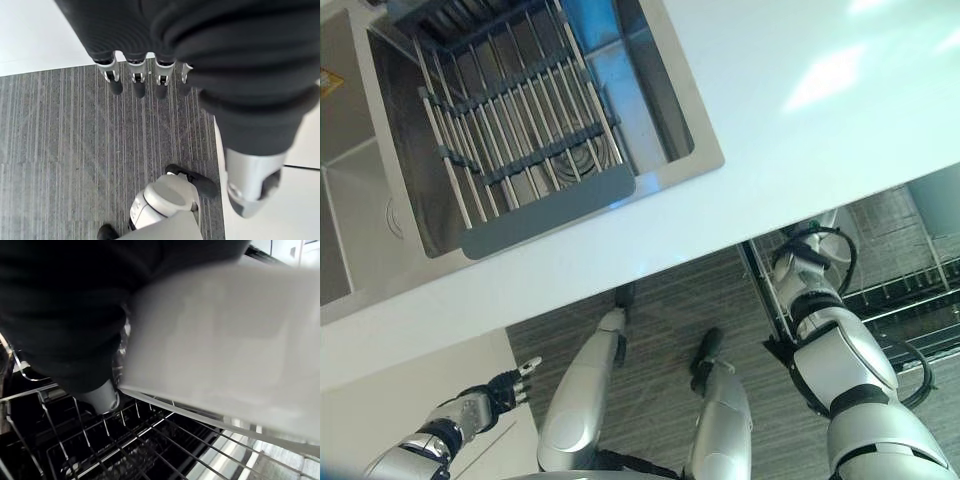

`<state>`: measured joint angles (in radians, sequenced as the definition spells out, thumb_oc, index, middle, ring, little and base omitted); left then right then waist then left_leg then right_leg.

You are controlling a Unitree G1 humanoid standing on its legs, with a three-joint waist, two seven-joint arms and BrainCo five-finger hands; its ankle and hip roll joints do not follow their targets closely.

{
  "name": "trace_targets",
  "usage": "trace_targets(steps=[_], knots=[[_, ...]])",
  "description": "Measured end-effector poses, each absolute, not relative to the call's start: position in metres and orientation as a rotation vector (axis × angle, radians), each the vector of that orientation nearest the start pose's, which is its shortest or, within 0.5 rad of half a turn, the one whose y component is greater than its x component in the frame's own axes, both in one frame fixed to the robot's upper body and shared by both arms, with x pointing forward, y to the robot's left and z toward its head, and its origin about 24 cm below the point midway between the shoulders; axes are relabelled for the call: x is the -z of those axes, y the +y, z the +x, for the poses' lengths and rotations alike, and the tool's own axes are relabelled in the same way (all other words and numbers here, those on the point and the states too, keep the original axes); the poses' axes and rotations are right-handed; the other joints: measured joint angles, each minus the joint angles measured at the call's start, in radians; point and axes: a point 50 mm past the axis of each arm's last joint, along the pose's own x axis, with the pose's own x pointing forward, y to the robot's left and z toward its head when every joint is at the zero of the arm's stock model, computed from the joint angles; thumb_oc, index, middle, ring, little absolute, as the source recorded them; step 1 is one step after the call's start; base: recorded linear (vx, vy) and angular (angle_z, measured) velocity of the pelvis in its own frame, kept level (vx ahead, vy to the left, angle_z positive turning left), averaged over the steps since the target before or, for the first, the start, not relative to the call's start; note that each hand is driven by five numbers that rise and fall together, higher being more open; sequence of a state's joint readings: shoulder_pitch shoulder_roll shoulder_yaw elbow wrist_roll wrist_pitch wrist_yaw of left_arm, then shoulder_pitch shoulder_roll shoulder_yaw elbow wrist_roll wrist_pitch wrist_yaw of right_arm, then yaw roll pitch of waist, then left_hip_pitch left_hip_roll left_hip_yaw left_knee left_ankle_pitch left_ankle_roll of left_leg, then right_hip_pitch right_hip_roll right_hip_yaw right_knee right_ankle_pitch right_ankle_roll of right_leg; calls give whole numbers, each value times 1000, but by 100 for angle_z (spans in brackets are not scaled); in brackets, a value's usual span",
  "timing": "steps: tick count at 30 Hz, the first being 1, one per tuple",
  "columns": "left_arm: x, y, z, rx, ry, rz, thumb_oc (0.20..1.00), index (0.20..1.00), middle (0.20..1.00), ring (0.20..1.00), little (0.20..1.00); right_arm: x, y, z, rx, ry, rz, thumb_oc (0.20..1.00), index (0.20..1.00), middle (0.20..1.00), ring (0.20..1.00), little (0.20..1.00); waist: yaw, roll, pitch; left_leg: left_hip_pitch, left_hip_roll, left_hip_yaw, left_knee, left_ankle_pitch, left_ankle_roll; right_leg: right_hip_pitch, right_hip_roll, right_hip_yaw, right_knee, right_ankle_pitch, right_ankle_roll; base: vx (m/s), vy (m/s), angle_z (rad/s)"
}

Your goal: Place the dishes in the dishwasher.

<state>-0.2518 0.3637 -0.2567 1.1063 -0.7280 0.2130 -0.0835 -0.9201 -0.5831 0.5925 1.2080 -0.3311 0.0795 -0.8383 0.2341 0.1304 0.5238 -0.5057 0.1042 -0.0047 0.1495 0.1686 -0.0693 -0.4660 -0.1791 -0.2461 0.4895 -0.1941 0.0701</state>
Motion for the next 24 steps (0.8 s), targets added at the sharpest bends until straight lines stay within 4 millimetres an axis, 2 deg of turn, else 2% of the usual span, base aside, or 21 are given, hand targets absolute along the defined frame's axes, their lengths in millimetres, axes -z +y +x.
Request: trace_targets(steps=[1,2,5,11,15,16,19,22,24], knots=[[115,235,202,-165,1004,-262,1000,1000,1000,1000,1000,-134,-282,370,813,-145,-1301,200,200,200,200,200,-1,22,8,-30,-9,10,11,5,4,-46,-12,17,42,-14,-12,-91,90,-3],[114,233,204,-161,993,-275,1000,1000,1000,1000,1000,-134,-281,370,841,-151,-1273,200,200,200,200,200,-2,28,7,-38,-14,12,10,11,5,-62,-20,21,56,-15,-12,-66,74,-3],[112,230,206,-160,973,-288,1000,1000,1000,1000,1000,-133,-277,369,965,-105,-1089,200,200,200,200,200,-6,30,6,-61,-28,11,12,10,7,-105,-32,39,92,-24,-9,-65,62,4],[107,223,216,-150,959,-290,1000,1000,1000,1000,1000,-136,-281,366,1126,9,-1074,200,200,200,200,200,-4,32,4,-104,-56,-14,37,10,11,-155,-40,69,124,-21,-1,-56,25,1],[105,219,219,-148,953,-291,1000,1000,1000,1000,1000,-138,-278,367,1170,55,-1035,219,219,219,219,219,-4,33,4,-107,-57,-14,36,10,11,-162,-40,71,124,-20,-2,-44,50,-1],[105,219,220,-149,952,-290,1000,1000,1000,1000,1000,-136,-277,367,1169,54,-1033,1000,1000,1000,1000,1000,-5,33,4,-107,-57,-14,35,10,11,-161,-40,71,124,-18,-4,-36,67,0],[102,217,225,-156,937,-320,1000,1000,1000,1000,1000,-129,-271,369,1144,110,-858,1000,1000,1000,1000,1000,-7,34,3,-107,-57,-13,33,13,14,-162,-41,72,123,-18,-5,-19,35,-1],[102,217,224,-159,940,-322,1000,1000,1000,1000,1000,-107,-277,363,1114,214,-639,1000,1000,1000,1000,1000,-7,34,3,-107,-57,-14,27,21,10,-162,-39,70,120,-20,-3,-25,42,0],[103,217,224,-160,940,-326,1000,1000,1000,1000,1000,-115,-269,372,1013,98,-447,1000,1000,1000,1000,1000,-23,35,2,-100,-56,-15,28,21,11,-150,-37,69,113,-19,-3,-10,48,-2]])
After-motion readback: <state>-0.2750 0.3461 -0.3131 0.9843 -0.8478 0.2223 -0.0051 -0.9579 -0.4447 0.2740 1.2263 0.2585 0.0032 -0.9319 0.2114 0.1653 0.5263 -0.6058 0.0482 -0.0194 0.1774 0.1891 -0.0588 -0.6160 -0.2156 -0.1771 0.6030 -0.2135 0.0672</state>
